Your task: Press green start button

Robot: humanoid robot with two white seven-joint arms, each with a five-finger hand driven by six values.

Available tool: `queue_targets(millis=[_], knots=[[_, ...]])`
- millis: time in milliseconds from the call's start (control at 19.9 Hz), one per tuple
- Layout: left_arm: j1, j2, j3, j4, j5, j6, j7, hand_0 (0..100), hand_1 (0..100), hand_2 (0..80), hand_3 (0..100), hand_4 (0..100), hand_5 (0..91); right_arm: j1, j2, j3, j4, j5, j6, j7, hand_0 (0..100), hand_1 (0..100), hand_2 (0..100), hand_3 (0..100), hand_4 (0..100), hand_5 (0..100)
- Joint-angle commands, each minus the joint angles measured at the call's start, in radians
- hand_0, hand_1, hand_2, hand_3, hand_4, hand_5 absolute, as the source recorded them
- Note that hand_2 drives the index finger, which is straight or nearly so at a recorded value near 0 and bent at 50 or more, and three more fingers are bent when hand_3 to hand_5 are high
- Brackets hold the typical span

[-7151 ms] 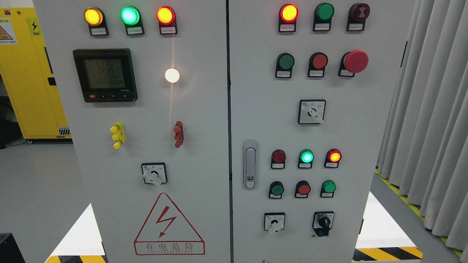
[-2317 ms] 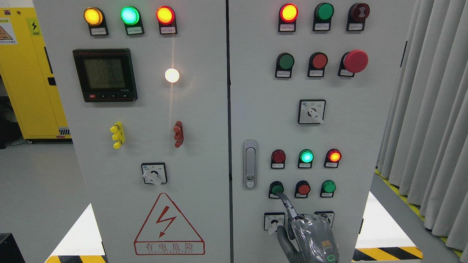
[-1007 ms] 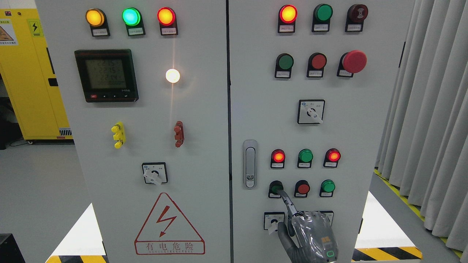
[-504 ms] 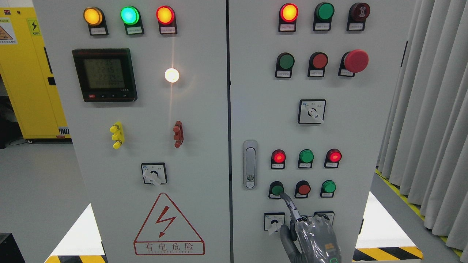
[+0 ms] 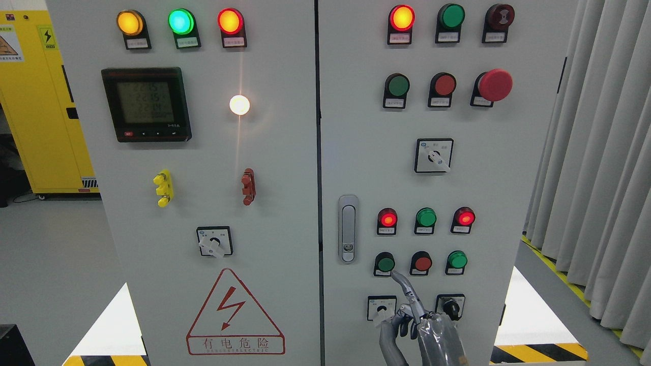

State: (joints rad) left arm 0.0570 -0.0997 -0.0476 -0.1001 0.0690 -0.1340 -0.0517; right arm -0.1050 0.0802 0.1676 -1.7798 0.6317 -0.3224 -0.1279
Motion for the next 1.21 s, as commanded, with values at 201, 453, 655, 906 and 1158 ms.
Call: queue_targets(millis=[201,453,655,906,1158], knots=[[0.000,0.000,0.000,0.000,0.000,0.001,0.000,12,56,0.0,0,0,0.0,0.094,-0.002,0.131,-0.138,-0.329,0.008,0.027,67,60,0,1,8,3],[0.001,0.000,0.000,0.000,0.000,0.001,0.000,12,56,0.0,0,0,0.0,0.102,0.000,0.131,-0.136,-0.329,0.008,0.027,60,57,0,1,6,1],[0.000,0.000,0.000,0.000,0.000,0.001,0.000,12,56,0.0,0,0,0.0,0.103,0.000,0.131,-0.135,-0.329,0.009,0.027,57,57,0,0,5,0],[0.000,0.000,0.000,0.000,0.000,0.001,0.000,12,56,0.0,0,0,0.0,0.111,0.000,0.133,-0.135,-0.329,0.009,0.027,55,57,0,0,5,0],[0.000,0.000,0.000,-0.001,0.000,0.001,0.000,12,56,0.0,0,0,0.0,0.116,0.000,0.141,-0.130,-0.329,0.009,0.025,54,57,0,1,5,0]])
